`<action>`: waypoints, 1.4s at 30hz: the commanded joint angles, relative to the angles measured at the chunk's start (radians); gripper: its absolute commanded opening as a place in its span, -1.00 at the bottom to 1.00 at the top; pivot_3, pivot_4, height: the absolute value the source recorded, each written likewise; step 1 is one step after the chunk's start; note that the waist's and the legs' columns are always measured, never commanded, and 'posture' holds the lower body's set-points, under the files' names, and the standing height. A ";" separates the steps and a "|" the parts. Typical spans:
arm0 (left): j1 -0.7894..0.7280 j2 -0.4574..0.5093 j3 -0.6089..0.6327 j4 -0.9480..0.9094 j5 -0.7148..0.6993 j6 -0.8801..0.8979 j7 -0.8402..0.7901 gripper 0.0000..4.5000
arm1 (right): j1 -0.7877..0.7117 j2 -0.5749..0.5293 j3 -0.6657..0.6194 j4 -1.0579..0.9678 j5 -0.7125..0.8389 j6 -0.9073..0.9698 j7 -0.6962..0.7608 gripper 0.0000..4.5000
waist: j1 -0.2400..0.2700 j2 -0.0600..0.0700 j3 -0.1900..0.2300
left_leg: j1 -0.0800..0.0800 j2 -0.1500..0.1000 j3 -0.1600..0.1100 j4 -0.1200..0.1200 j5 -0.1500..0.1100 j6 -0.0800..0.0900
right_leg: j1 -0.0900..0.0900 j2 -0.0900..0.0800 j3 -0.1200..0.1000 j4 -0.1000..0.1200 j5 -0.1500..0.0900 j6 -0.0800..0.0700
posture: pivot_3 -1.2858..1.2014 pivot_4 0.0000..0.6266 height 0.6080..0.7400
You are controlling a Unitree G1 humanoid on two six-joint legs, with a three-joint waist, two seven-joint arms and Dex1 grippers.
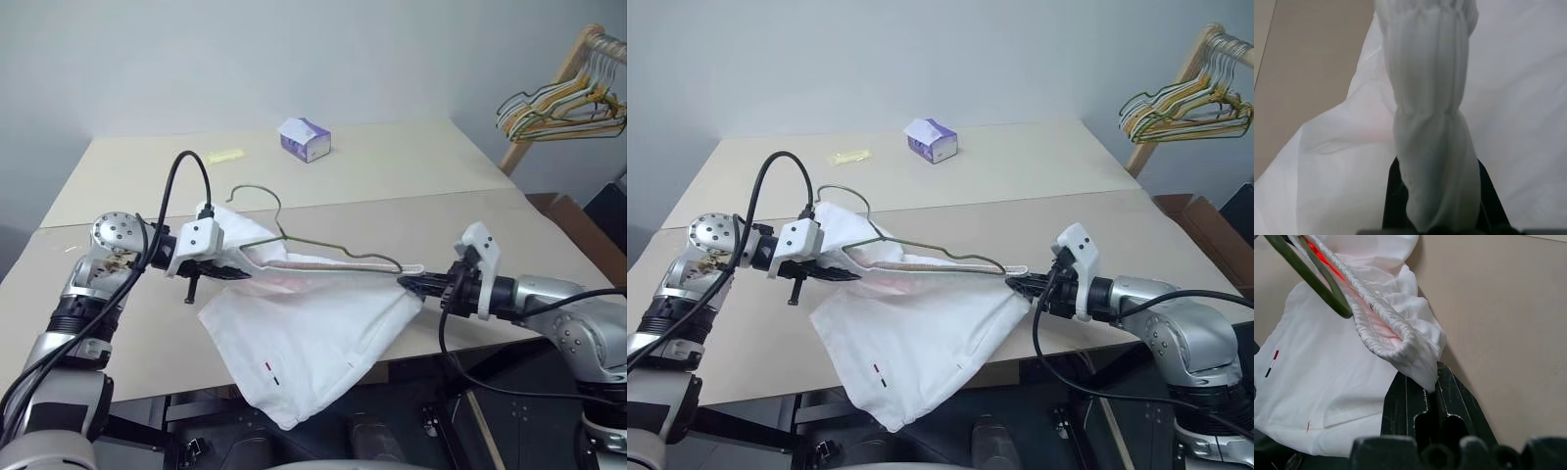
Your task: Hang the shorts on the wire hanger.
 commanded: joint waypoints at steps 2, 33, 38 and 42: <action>0.001 0.022 0.032 0.028 -0.007 0.002 -0.002 -1.00 | 0.002 -0.045 -0.063 0.000 -0.009 -0.018 0.002 -0.99 | 0.000 0.000 0.000 | 0.000 0.000 0.000 0.000 0.000 0.000 | 0.000 0.000 0.000 0.000 0.000 0.000 | -0.04 -1.00 1.00; -0.109 -0.062 -0.108 0.186 0.237 -0.054 0.203 -1.00 | -0.149 -0.001 0.085 -0.179 0.002 0.006 -0.025 -0.99 | -0.001 0.000 0.000 | 0.000 0.000 0.000 0.000 0.000 0.000 | 0.000 0.000 0.000 0.000 0.000 0.000 | -0.05 -1.00 1.00; -0.128 -0.096 -0.095 0.185 0.212 -0.035 0.190 -1.00 | -0.191 -0.007 0.199 -0.191 -0.095 0.018 -0.098 -0.87 | -0.002 0.000 0.000 | -0.002 0.000 0.001 0.000 0.000 0.000 | -0.001 0.000 0.000 0.000 0.000 0.000 | -0.06 -1.00 1.00; -0.151 -0.101 -0.080 0.204 0.203 -0.028 0.193 -1.00 | -0.188 -0.037 0.246 -0.186 -0.163 0.012 -0.117 -0.32 | -0.002 0.000 0.000 | -0.002 0.000 0.002 0.001 0.000 0.000 | -0.001 0.000 0.000 0.000 0.000 0.000 | -0.06 -1.00 1.00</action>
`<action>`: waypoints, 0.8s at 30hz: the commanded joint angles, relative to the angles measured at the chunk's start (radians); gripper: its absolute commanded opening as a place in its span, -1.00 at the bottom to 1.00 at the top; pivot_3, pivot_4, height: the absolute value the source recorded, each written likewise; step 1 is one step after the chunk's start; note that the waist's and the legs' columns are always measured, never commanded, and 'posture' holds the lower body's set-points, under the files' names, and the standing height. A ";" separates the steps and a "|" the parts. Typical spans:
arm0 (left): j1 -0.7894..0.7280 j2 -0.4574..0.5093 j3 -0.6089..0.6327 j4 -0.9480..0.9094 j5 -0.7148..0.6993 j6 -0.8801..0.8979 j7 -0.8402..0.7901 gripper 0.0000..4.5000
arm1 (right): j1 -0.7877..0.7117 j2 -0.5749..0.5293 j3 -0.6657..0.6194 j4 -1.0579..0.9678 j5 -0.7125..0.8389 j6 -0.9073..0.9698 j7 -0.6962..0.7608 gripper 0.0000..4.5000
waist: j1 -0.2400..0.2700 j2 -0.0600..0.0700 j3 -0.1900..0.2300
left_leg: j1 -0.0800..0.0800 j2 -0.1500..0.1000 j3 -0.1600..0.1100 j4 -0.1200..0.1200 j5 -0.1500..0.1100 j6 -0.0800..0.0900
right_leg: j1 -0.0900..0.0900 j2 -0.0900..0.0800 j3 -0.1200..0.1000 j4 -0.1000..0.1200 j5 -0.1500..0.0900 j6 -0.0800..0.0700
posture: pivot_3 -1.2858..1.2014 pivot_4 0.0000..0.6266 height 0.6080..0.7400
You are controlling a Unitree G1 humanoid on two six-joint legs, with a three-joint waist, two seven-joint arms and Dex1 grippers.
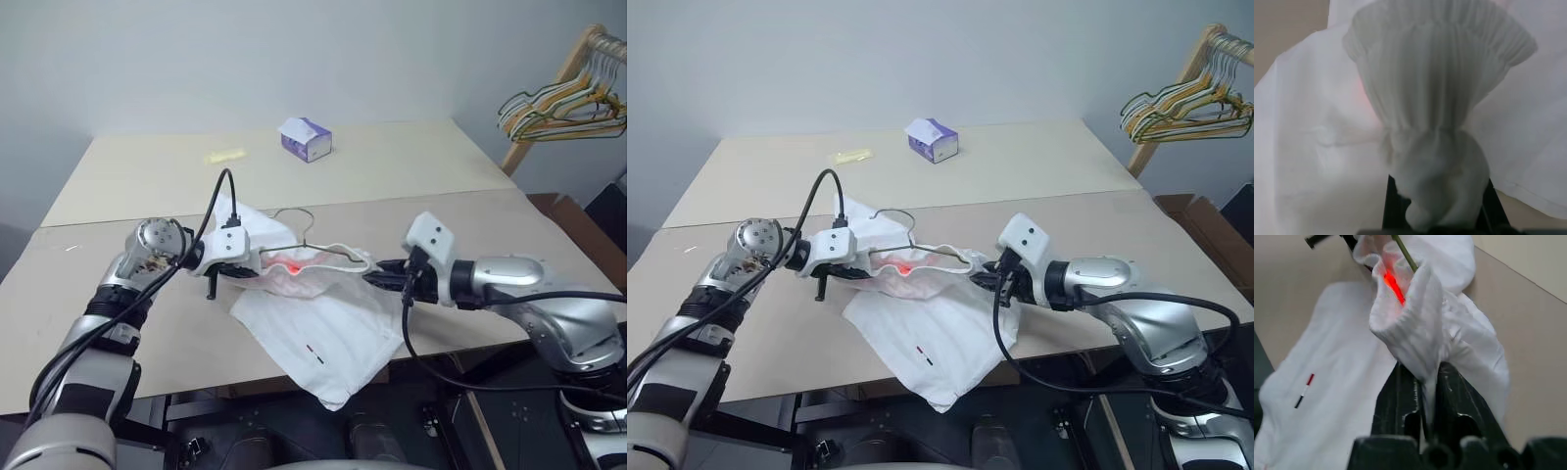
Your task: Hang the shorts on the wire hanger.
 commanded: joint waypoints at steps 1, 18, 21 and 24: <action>-0.060 0.003 0.046 0.014 -0.023 0.007 0.007 -1.00 | -0.003 -0.048 -0.002 -0.030 -0.046 -0.002 0.000 -0.32 | 0.000 0.000 0.000 | 0.000 0.000 0.000 0.000 0.000 0.000 | 0.000 0.000 0.000 0.000 0.000 0.000 | -0.06 -1.00 1.00; -0.144 -0.040 0.071 0.012 -0.049 -0.053 -0.036 -1.00 | -0.309 -0.221 -0.031 0.338 -0.066 -0.153 0.382 0.78 | -0.003 0.000 0.000 | 0.000 0.000 0.004 0.000 0.000 0.000 | 0.000 0.000 0.000 -0.001 0.000 0.000 | -0.05 -1.00 1.00; -0.163 -0.053 0.069 0.015 -0.048 -0.054 -0.043 -1.00 | -0.379 -0.200 0.092 0.353 -0.131 -0.166 0.450 0.78 | -0.003 0.000 0.000 | -0.001 0.000 0.004 0.000 0.000 0.000 | -0.001 0.000 0.000 -0.001 0.000 0.000 | -0.04 -1.00 1.00; -0.171 -0.059 0.070 0.014 -0.049 -0.057 -0.048 -1.00 | -0.437 -0.163 0.187 0.380 -0.212 -0.165 0.461 0.78 | -0.004 0.000 0.000 | -0.002 0.000 0.004 0.000 0.000 0.000 | -0.002 0.000 0.000 0.000 0.000 0.000 | -0.04 -1.00 1.00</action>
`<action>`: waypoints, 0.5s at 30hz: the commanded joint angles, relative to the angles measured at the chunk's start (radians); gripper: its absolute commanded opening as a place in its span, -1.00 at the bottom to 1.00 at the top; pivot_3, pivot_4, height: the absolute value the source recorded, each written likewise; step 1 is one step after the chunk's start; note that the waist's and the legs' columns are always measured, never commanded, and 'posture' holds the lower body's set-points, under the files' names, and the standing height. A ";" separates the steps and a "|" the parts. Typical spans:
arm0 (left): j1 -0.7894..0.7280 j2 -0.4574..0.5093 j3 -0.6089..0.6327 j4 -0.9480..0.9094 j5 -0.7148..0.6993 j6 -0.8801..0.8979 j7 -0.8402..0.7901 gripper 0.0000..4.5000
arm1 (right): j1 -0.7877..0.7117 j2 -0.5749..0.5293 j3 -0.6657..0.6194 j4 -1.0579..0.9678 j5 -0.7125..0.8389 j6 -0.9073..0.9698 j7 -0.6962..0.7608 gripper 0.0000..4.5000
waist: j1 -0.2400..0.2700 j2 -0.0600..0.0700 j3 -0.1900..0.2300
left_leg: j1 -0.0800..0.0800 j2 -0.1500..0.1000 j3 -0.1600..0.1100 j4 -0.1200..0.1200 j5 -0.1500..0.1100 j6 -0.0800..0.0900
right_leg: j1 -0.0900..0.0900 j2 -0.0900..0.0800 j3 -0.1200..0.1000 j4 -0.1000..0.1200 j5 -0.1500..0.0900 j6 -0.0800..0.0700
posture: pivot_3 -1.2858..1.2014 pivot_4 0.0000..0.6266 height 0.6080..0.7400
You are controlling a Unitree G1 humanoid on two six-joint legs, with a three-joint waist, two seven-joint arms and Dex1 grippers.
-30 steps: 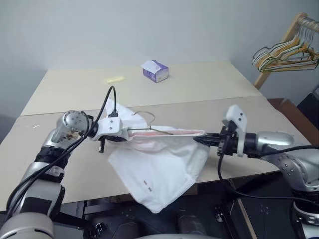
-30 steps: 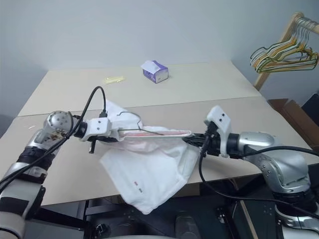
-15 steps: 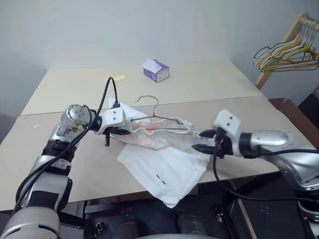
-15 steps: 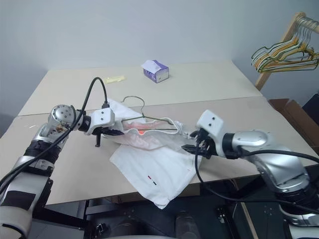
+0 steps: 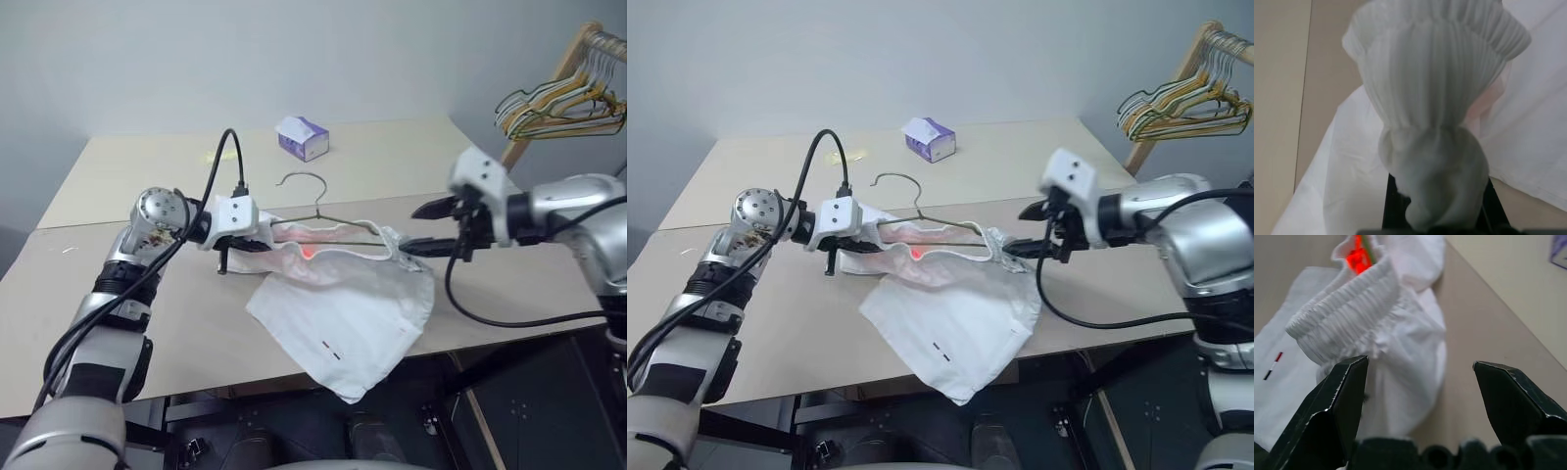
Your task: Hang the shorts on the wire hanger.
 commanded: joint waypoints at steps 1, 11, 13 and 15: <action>-0.035 0.001 0.022 -0.023 -0.022 -0.021 -0.007 -1.00 | -0.085 0.036 0.083 0.033 -0.105 -0.021 0.012 0.78 | -0.002 0.000 0.000 | 0.000 0.000 0.000 0.000 0.000 0.000 | 0.000 0.000 0.000 0.000 0.000 0.000 | -0.04 -1.00 1.00; -0.033 0.000 0.024 -0.035 -0.023 -0.027 -0.022 -1.00 | -0.152 0.148 0.190 0.154 -0.258 -0.062 0.047 0.52 | 0.001 0.000 0.000 | -0.002 0.000 0.000 0.002 0.000 0.000 | 0.000 -0.001 -0.001 0.001 0.000 0.000 | -0.04 -1.00 1.00; -0.029 0.000 0.024 -0.043 -0.025 -0.025 -0.024 -1.00 | -0.152 0.159 0.188 0.153 -0.268 -0.063 0.054 0.24 | 0.000 0.000 0.000 | -0.002 0.000 0.000 0.002 0.000 0.000 | 0.000 -0.001 -0.001 0.001 0.000 0.000 | -0.04 -1.00 1.00; -0.024 -0.001 0.024 -0.050 -0.026 -0.023 -0.026 -1.00 | -0.149 0.168 0.186 0.149 -0.276 -0.060 0.056 -0.08 | 0.000 0.000 0.000 | -0.001 0.000 0.000 0.002 0.000 0.000 | 0.000 -0.001 -0.001 0.001 0.000 0.000 | -0.05 -1.00 1.00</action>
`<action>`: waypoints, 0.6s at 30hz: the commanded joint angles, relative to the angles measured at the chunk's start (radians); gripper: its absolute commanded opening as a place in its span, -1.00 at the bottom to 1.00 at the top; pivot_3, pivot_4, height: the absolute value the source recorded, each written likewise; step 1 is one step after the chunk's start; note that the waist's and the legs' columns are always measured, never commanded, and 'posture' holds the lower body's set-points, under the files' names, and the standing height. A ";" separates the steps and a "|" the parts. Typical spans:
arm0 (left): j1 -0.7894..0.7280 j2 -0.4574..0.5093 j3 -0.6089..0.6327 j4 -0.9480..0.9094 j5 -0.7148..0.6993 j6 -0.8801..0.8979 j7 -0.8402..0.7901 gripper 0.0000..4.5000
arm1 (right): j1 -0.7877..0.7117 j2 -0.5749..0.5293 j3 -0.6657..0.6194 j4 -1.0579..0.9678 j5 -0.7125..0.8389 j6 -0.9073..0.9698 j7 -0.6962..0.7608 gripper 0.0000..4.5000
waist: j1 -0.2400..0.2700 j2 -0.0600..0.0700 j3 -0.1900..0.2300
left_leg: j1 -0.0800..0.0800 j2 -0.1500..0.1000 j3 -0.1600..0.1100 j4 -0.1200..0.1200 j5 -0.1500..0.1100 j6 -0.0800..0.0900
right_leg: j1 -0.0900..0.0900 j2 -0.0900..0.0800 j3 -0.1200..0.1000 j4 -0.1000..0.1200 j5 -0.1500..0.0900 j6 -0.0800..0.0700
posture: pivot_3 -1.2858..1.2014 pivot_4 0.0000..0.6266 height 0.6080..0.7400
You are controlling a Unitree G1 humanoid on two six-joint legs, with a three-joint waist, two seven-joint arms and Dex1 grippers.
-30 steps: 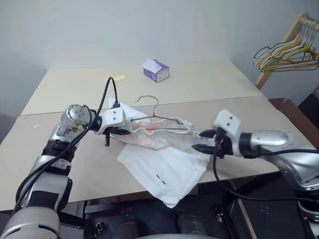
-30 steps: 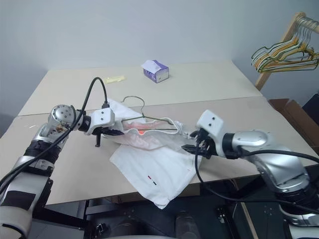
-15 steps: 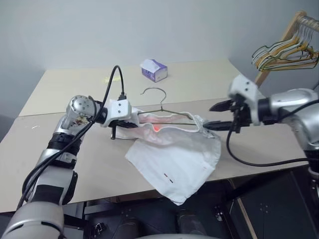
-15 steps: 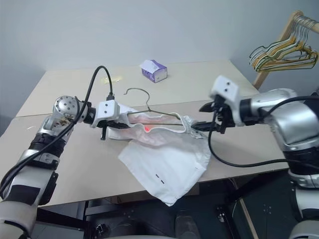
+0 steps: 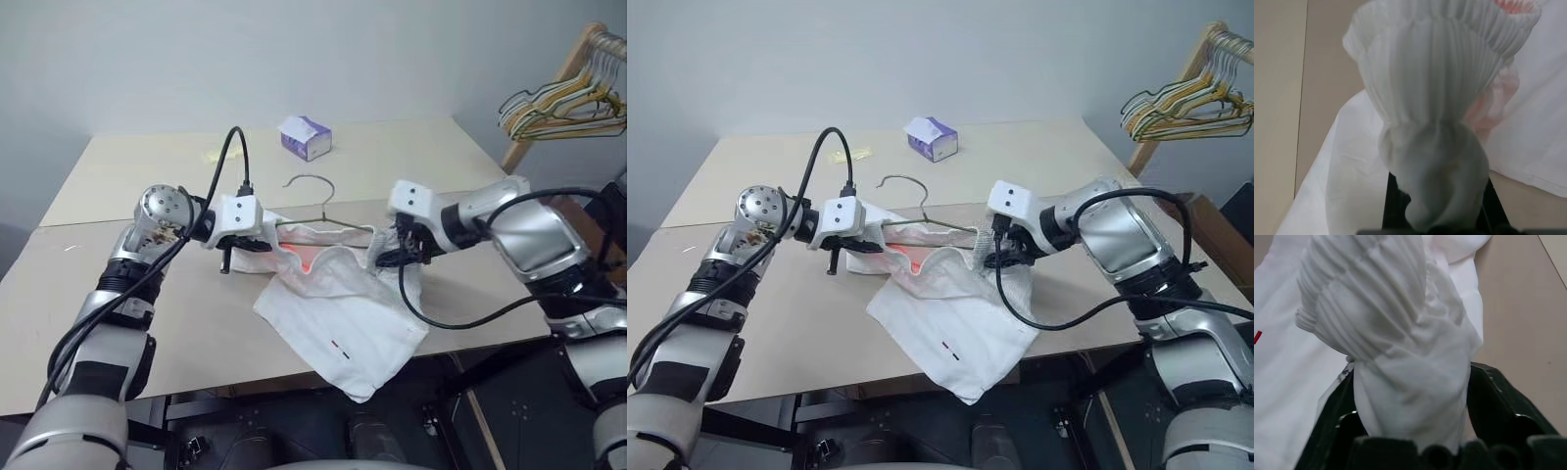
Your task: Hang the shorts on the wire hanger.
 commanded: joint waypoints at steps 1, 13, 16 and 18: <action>-0.023 0.002 0.024 -0.046 -0.028 -0.009 -0.004 -1.00 | -0.033 0.009 -0.019 -0.015 -0.025 -0.017 0.008 -0.22 | 0.000 0.000 0.000 | 0.000 0.000 0.000 0.000 0.000 0.000 | 0.000 0.000 0.000 0.000 0.000 0.000 | -0.05 -1.00 1.00; -0.024 0.007 0.031 -0.033 -0.069 -0.033 -0.082 -0.64 | 0.041 -0.016 -0.098 -0.097 0.021 0.071 0.024 -1.00 | -0.001 0.000 0.000 | 0.000 0.000 0.000 0.000 0.000 0.000 | 0.000 0.000 0.000 0.000 0.000 0.000 | -0.06 -1.00 1.00; -0.032 0.018 0.071 -0.021 -0.120 -0.012 -0.115 -0.20 | 0.089 -0.039 -0.143 -0.144 0.064 0.119 0.025 -1.00 | -0.001 0.000 0.000 | 0.000 0.000 0.000 0.001 0.000 0.000 | 0.000 0.000 0.000 0.000 0.000 0.000 | -0.06 -1.00 1.00; -0.057 0.032 0.109 0.022 -0.140 -0.011 -0.101 0.08 | 0.138 -0.060 -0.185 -0.186 0.102 0.161 0.018 -1.00 | -0.001 0.000 0.000 | 0.000 0.000 -0.001 0.000 0.000 0.000 | 0.000 0.000 -0.001 0.000 0.000 0.000 | -0.05 -1.00 1.00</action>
